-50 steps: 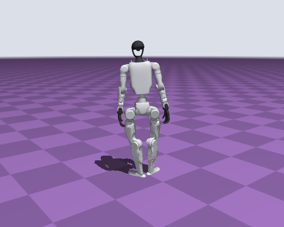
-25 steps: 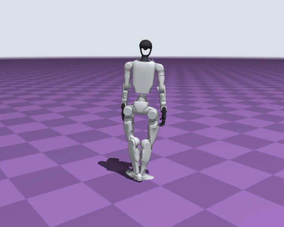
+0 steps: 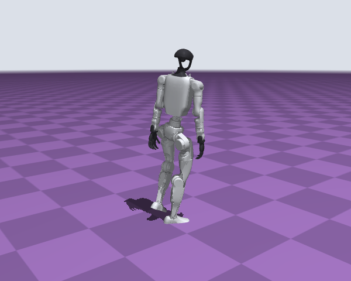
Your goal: In place motions
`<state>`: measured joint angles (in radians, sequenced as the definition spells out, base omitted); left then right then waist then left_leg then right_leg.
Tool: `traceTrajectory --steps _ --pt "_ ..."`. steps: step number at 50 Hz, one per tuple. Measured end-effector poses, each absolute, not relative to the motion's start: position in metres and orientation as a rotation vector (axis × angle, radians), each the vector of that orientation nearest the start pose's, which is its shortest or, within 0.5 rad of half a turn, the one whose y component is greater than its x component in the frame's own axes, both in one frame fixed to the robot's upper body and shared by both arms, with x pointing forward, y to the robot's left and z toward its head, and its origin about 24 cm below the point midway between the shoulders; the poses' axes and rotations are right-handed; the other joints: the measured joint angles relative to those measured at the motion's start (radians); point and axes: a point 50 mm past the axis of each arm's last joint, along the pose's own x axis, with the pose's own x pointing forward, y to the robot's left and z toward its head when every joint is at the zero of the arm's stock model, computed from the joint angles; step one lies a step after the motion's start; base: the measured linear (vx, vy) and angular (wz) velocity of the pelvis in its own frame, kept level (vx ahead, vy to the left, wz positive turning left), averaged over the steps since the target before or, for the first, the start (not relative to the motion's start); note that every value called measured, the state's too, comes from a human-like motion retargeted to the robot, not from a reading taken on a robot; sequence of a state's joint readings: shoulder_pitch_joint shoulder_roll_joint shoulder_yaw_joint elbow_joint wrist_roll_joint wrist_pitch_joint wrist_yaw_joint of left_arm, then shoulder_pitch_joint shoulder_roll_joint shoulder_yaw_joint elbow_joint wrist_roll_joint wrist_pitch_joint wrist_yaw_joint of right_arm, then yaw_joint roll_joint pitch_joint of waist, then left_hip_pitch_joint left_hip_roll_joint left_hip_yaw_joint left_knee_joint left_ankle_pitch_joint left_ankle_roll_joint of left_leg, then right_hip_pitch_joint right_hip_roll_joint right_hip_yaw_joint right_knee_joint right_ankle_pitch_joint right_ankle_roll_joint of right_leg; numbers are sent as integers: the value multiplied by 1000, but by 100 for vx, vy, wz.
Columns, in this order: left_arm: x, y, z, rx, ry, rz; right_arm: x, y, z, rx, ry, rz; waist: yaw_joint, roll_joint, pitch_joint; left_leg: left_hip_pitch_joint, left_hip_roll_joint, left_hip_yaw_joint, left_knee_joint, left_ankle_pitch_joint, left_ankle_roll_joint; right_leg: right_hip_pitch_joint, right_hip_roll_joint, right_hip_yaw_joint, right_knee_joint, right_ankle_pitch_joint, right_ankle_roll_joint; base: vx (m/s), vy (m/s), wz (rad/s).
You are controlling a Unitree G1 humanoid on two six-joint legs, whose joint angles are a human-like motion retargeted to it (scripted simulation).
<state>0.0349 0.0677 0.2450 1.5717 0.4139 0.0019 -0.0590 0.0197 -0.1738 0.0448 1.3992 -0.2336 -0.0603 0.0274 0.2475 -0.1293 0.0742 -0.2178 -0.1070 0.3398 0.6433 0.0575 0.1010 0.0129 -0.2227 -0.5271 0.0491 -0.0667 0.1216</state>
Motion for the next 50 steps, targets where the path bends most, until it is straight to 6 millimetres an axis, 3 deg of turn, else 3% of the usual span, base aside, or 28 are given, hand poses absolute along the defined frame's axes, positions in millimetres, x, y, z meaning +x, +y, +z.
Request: traceTrajectory --steps 2,4,8,10,12,13,19,23,30,32,33,35,38,50 --pt "-8 175 -181 130 1616 -119 48 -216 -174 -338 1368 109 9 9 15 5 7 7 -104 -19 80 -5 13 59 2 -19 -12 25 -6 -234" --pt "-13 176 -181 128 1624 -112 48 -214 -174 -342 1371 113 22 23 21 -4 -22 -92 -216 -19 104 -9 37 124 0 -32 -28 43 -13 -262" --pt "-25 179 -180 113 1649 -81 47 -210 -175 -357 1384 143 37 53 20 -10 -89 -467 -423 87 61 -17 100 261 3 -29 -73 44 -15 -279" --pt "-28 180 -180 102 1659 -67 48 -209 -175 -365 1385 160 47 72 23 12 -74 -524 -495 179 2 -23 138 324 14 -11 -103 46 -13 -281" --pt "-30 181 -180 83 1658 -54 51 -210 -175 -385 1383 179 20 72 29 41 -34 -410 -480 109 12 -29 139 352 29 16 -121 46 -13 -234" --pt "-30 181 -180 69 1657 -47 54 -209 -175 -400 1382 190 -4 75 30 62 8 -275 -478 84 26 -30 146 361 37 33 -133 35 -12 -199" --pt "-25 196 -179 58 1631 6 54 -201 -176 -425 1390 194 -172 68 -20 109 34 -171 -512 -3 41 -75 178 466 76 129 -178 27 -12 -174" --pt "-4 212 -178 119 1564 26 42 -202 -177 -409 1431 180 -203 72 -46 134 39 -98 -538 -40 46 -84 186 435 97 171 -176 14 -17 -130" --pt "37 228 -173 128 1440 51 7 -196 -179 -374 1541 159 -171 65 -72 183 48 15 -549 -89 32 32 135 -24 0 15 -167 8 -14 -100" --pt "43 228 -172 121 1420 58 -1 -193 -180 -363 1571 174 -169 61 -73 206 41 31 -557 -98 29 19 163 160 -1 11 -166 11 -12 -68" --pt "44 227 -173 118 1416 61 -4 -192 -180 -361 1582 183 -167 65 -75 215 47 39 -560 -101 26 19 163 175 -3 9 -170 10 -12 -59" --pt "42 225 -173 107 1419 75 -8 -189 -180 -367 1592 201 -171 72 -84 229 57 58 -566 -103 22 34 152 95 -18 -3 -178 8 -10 -51" --pt "35 217 -175 71 1442 75 -5 -187 -181 -384 1571 219 -202 76 -92 251 56 80 -575 -111 16 41 167 137 -29 -5 -182 5 -8 -34" --pt "-5 186 -181 67 1580 -36 32 -180 -181 -361 1433 225 -254 79 -105 300 52 147 -579 -130 -13 39 172 194 -10 27 -150 3 -4 -31"
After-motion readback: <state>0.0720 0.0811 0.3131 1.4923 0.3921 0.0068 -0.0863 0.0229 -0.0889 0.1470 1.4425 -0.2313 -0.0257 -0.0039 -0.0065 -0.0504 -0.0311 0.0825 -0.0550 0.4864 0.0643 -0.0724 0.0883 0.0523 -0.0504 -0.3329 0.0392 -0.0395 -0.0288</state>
